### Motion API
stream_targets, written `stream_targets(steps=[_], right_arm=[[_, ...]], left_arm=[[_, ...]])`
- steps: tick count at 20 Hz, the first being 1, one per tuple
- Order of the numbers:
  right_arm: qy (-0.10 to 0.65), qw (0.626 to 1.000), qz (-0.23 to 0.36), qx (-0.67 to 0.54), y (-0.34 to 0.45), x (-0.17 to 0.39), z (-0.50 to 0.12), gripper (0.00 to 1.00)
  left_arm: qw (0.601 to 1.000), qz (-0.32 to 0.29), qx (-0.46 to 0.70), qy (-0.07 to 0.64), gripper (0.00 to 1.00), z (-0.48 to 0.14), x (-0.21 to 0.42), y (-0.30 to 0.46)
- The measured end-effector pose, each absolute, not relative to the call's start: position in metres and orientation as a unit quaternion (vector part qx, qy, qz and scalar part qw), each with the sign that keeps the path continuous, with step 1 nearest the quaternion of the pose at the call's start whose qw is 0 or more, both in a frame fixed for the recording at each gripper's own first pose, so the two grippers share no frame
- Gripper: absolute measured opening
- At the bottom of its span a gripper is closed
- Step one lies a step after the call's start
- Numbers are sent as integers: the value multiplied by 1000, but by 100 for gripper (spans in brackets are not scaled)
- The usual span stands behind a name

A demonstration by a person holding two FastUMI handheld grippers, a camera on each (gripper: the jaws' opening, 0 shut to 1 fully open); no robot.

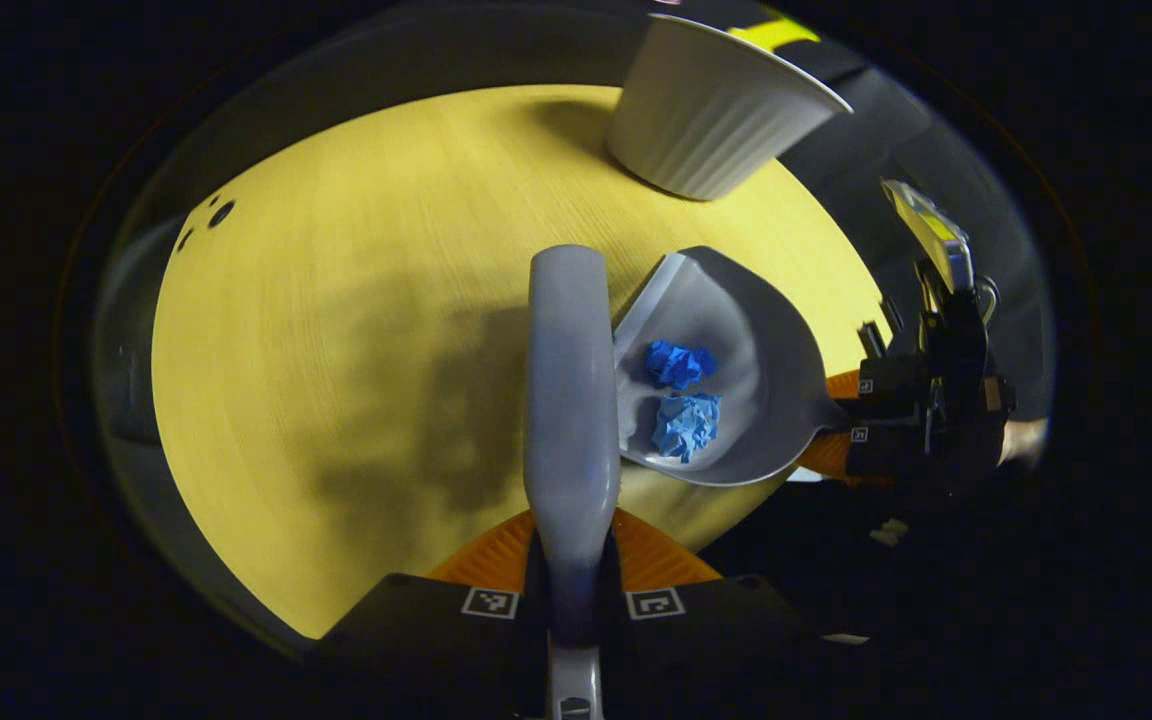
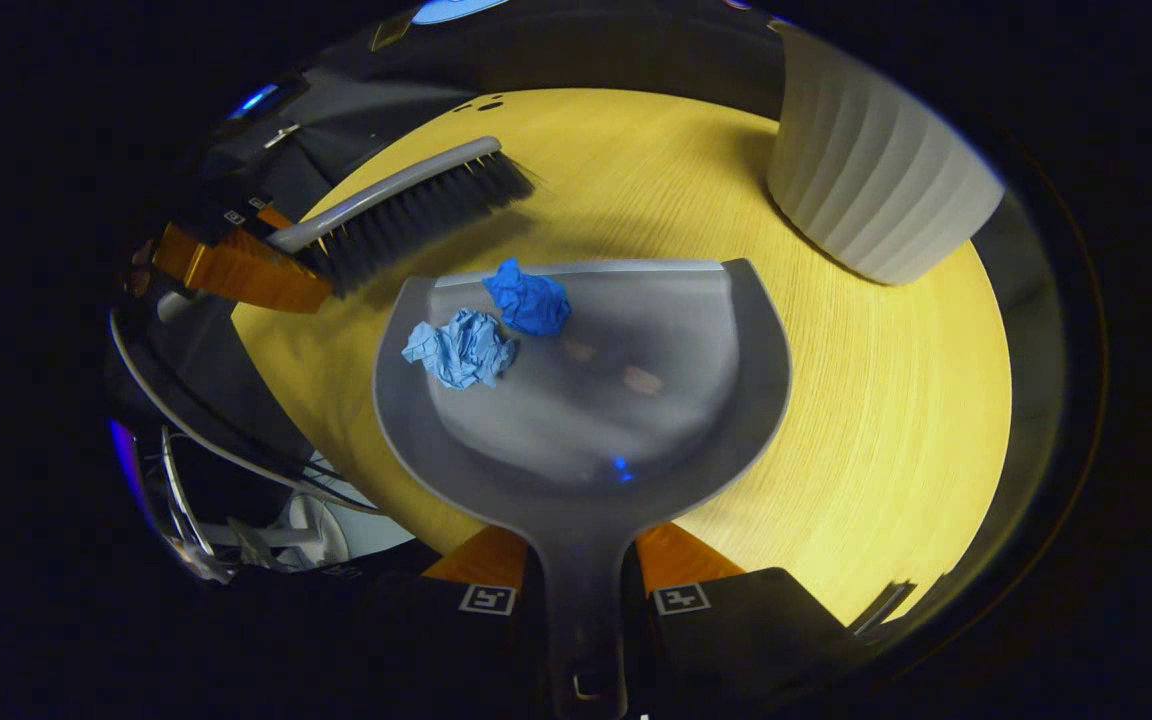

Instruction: Pick up the small broom and dustpan from the desktop, sweep the trash into the dustpan with the broom, and then empty the trash into the garbage bin.

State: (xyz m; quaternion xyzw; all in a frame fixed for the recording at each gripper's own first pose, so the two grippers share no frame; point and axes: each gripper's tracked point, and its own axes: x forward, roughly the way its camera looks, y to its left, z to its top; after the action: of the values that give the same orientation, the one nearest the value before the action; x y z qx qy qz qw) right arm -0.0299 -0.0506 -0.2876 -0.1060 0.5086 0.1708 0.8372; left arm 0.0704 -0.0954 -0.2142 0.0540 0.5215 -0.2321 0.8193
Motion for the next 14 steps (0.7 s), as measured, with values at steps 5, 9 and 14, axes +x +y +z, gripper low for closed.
stream_targets(steps=[5, 9, 14], right_arm=[[508, 837, 180, -96, -55, -27, -283, 35], [508, 846, 149, -65, -49, -35, -284, 35], [502, 858, 99, -48, -46, -42, -272, 35]], left_arm=[[851, -184, -17, 491, 23, -219, 65, -87], [874, -167, -48, 454, 23, -221, 67, -67], [886, -175, -76, 424, 23, -235, 73, -38]])
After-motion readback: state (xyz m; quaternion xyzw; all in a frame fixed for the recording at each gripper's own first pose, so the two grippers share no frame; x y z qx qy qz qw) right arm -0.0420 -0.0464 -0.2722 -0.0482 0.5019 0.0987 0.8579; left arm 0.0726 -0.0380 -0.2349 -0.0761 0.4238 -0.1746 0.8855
